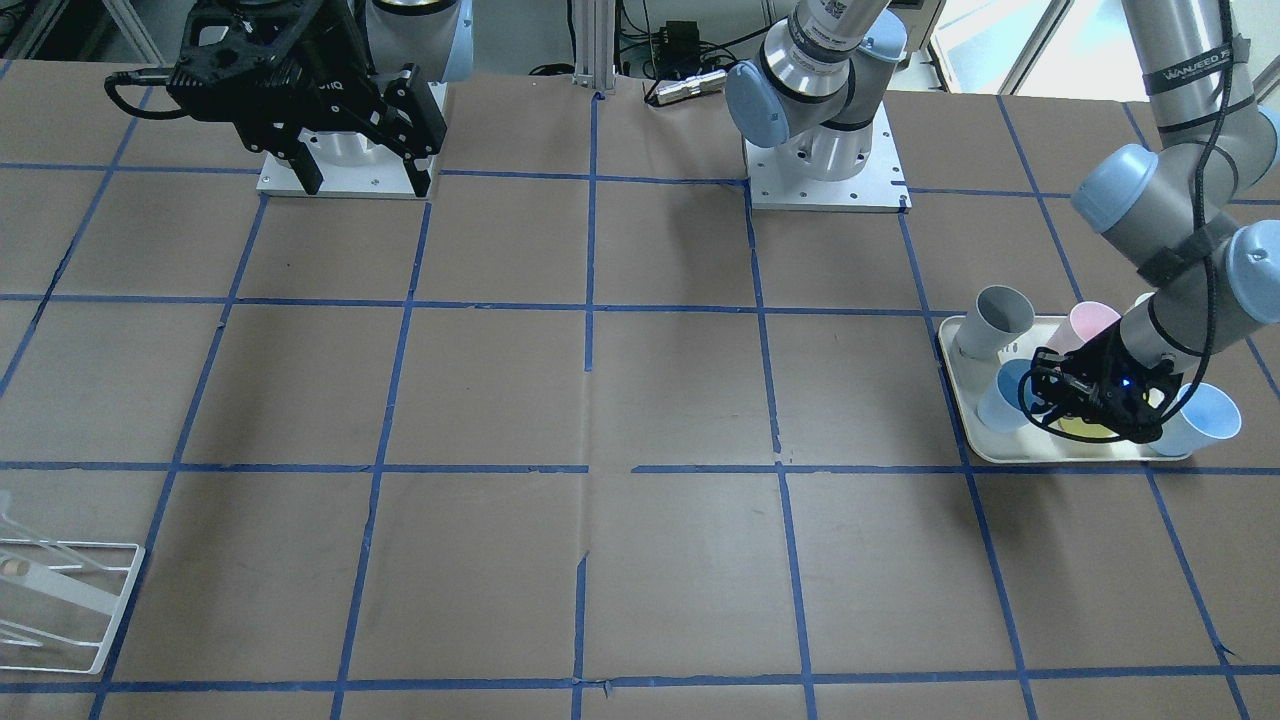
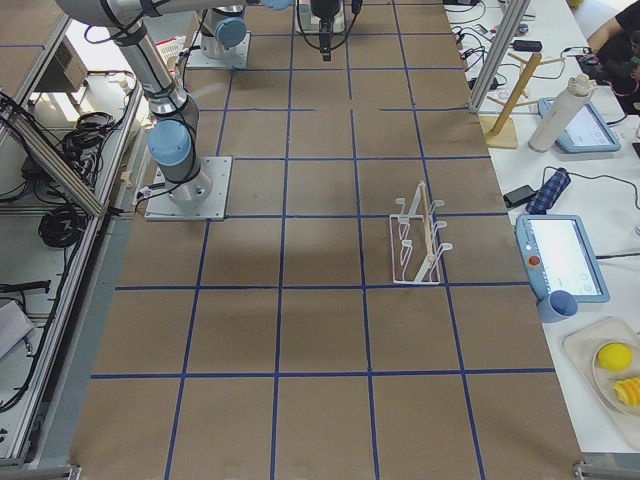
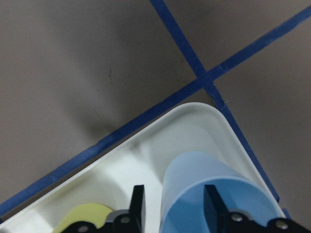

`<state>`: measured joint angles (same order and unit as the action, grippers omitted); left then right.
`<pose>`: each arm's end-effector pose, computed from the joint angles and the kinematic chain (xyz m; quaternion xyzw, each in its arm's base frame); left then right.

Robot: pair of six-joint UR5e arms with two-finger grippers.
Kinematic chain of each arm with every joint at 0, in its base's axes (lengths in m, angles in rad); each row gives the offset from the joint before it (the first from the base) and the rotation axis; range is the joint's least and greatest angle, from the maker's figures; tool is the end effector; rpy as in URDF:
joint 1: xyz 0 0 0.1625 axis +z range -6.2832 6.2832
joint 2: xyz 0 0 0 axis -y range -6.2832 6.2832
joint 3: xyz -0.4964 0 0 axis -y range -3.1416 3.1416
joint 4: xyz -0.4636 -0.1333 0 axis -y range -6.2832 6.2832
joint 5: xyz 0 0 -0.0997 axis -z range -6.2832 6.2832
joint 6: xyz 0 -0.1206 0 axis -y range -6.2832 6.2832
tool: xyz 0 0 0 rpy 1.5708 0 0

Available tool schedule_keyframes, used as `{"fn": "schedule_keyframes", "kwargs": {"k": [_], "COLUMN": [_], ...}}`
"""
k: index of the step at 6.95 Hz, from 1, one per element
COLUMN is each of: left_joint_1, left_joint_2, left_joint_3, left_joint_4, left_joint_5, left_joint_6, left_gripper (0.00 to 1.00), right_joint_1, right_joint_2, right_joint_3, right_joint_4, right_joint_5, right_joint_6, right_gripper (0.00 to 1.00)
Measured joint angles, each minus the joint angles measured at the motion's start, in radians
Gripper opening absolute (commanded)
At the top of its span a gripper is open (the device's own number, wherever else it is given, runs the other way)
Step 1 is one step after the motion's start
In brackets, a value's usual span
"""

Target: Transfer IKEA cup to right arm and place on rack

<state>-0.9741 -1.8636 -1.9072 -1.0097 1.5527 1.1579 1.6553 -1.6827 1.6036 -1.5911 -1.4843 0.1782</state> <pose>0.2303 -0.5802 0.2379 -0.2765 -0.9604 -0.0148 0.0320 0.1869 -0.5039 0.5828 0.0446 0.9968 -0.0436 0.0493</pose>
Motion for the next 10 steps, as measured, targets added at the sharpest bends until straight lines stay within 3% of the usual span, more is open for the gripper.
{"fn": "schedule_keyframes", "kwargs": {"k": [3, 5, 8, 10], "left_joint_1": [-0.007, -0.016, -0.108, -0.202], "left_joint_2": [0.024, 0.069, 0.142, 0.192], "left_joint_3": [0.018, 0.095, 0.211, 0.228], "left_joint_4": [-0.039, -0.188, -0.449, -0.558], "left_joint_5": [-0.022, -0.084, -0.222, -0.395], "left_joint_6": [-0.017, -0.126, -0.471, -0.744], "left_gripper": [0.00, 0.00, 0.00, 0.00], "right_joint_1": [-0.121, -0.234, -0.421, -0.539], "right_joint_2": [-0.003, -0.003, -0.003, -0.002], "right_joint_3": [-0.002, -0.002, -0.002, 0.000], "right_joint_4": [0.015, 0.035, 0.129, 0.231], "right_joint_5": [0.006, 0.059, 0.225, 0.358], "right_joint_6": [-0.153, -0.210, -0.308, -0.383], "right_gripper": [1.00, 1.00, 1.00, 1.00]}}
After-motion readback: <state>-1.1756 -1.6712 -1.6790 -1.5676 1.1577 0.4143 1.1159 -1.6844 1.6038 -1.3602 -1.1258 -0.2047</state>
